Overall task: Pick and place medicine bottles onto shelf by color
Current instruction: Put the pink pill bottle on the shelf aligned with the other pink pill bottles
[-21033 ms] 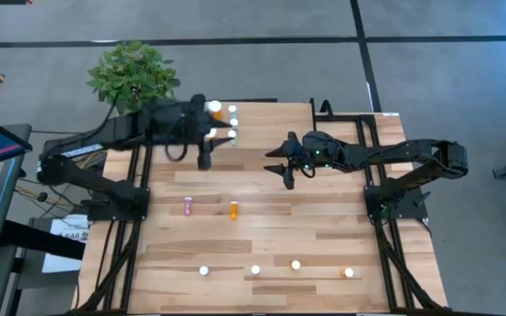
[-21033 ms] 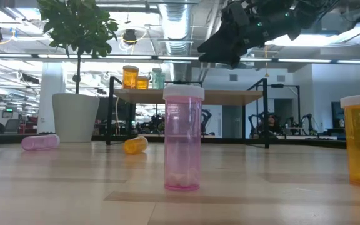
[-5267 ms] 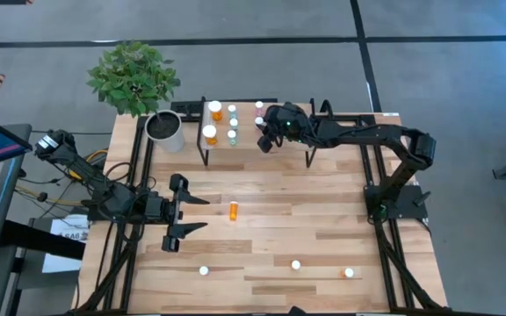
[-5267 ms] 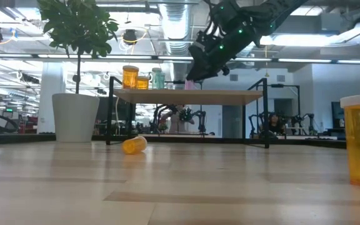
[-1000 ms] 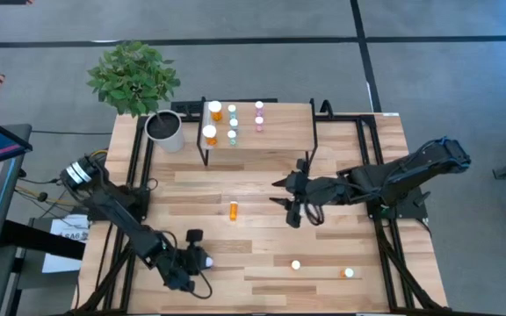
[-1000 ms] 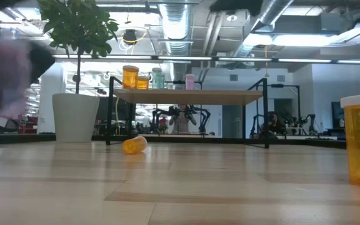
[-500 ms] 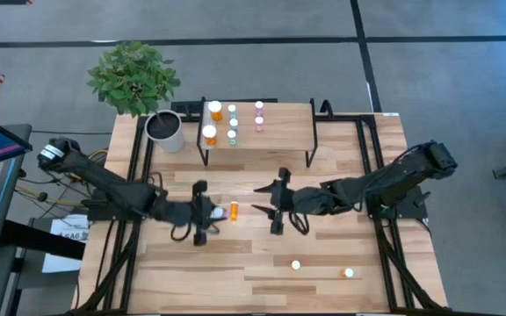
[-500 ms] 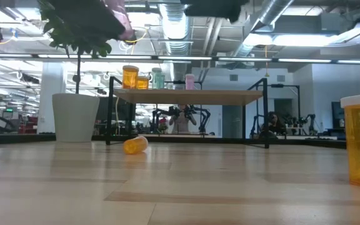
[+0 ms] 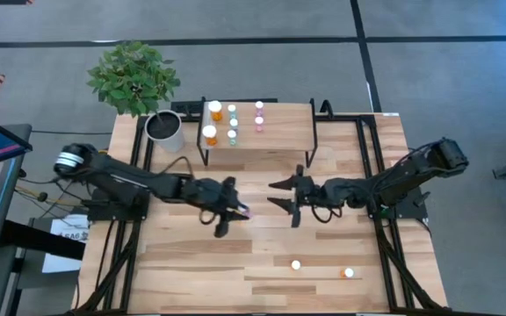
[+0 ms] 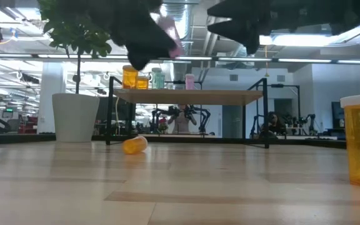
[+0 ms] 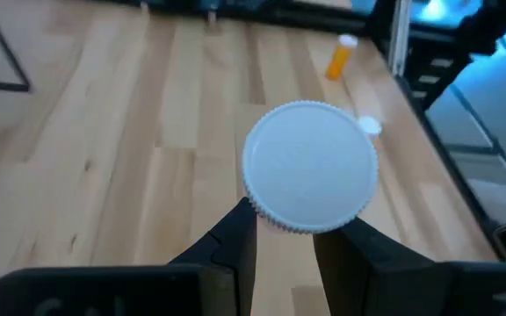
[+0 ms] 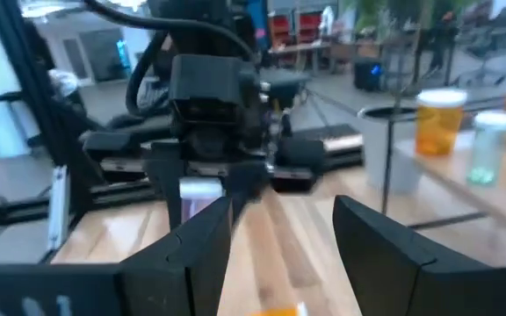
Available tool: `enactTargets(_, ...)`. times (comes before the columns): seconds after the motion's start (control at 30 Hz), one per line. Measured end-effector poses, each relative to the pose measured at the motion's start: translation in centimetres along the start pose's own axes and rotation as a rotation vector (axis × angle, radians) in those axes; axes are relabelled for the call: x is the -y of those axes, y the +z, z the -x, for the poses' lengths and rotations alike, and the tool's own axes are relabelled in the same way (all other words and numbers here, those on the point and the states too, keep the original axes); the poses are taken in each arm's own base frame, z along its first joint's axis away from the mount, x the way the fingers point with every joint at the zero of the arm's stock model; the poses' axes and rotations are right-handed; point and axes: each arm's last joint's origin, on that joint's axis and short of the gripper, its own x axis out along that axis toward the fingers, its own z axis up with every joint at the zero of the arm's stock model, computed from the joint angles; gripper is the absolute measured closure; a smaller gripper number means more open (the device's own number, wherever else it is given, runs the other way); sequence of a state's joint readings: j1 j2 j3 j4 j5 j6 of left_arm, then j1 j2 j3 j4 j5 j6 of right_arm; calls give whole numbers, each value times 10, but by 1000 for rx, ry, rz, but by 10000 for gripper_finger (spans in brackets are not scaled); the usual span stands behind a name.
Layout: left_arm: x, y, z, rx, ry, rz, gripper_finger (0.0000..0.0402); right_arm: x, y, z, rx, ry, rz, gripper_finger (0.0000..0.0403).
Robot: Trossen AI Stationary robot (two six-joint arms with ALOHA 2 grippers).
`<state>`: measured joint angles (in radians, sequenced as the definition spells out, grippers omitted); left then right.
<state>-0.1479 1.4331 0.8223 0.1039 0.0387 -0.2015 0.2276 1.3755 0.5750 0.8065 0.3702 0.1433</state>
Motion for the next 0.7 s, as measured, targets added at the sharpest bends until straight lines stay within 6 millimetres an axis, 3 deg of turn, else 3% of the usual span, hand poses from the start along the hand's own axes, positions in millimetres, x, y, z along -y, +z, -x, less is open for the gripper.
enactTargets(0.3, -2, 13, -47, -160, 28, -1, 322, -8, -11, 0, -65, 97, -29, 181)
enactTargets(0.7, 2, 14, -51, -202, 20, -21, 322, -17, -10, -7, -146, 102, -59, 114)
